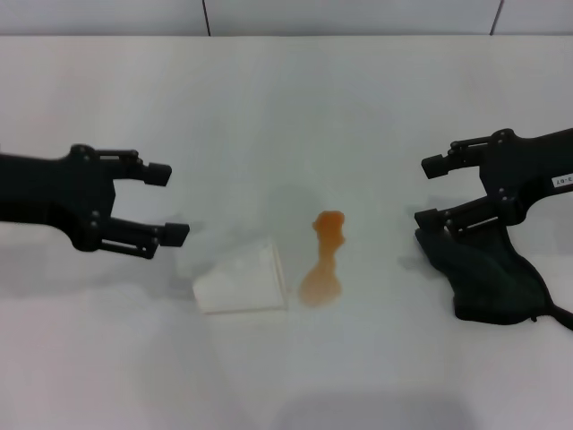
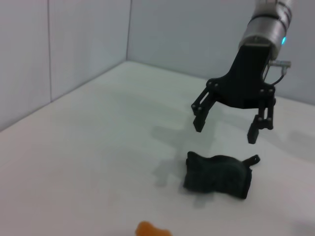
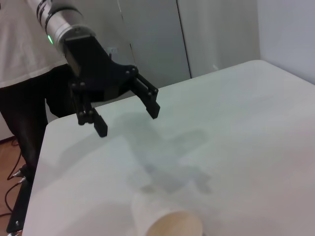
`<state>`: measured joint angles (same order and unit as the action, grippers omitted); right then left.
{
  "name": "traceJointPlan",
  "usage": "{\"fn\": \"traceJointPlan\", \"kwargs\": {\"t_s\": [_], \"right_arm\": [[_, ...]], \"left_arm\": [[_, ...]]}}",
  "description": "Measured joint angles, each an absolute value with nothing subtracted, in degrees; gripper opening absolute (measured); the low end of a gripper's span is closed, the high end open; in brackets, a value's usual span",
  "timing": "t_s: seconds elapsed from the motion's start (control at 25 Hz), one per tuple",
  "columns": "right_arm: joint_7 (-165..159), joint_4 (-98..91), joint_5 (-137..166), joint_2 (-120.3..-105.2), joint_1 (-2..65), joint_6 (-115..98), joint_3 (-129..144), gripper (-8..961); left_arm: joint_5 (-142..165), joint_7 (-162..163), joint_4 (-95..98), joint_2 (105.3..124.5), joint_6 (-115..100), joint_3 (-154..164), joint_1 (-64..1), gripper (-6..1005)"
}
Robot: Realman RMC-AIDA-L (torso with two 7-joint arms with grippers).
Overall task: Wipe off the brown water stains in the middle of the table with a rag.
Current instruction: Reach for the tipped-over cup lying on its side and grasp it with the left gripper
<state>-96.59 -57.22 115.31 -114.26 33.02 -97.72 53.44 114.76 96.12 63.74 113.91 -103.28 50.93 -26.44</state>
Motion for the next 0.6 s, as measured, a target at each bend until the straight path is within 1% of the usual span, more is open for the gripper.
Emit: {"fn": "traceJointPlan", "kwargs": {"t_s": [0.12, 0.44, 0.6], "right_arm": [[-96.1, -57.2, 115.3, -114.25, 32.9, -97.7, 53.1, 857], [-96.0, -57.2, 115.3, -114.32, 33.2, -97.6, 52.9, 857], [-96.0, -57.2, 115.3, -114.34, 33.3, -97.7, 52.9, 856]], "left_arm": [[119.3, 101.8, 67.6, 113.74, -104.7, 51.6, -28.8, 882], [135.7, 113.1, 69.6, 113.40, -110.4, 53.7, -39.8, 882], [138.3, 113.8, 69.5, 113.47, -110.8, 58.0, -42.8, 882]]}}
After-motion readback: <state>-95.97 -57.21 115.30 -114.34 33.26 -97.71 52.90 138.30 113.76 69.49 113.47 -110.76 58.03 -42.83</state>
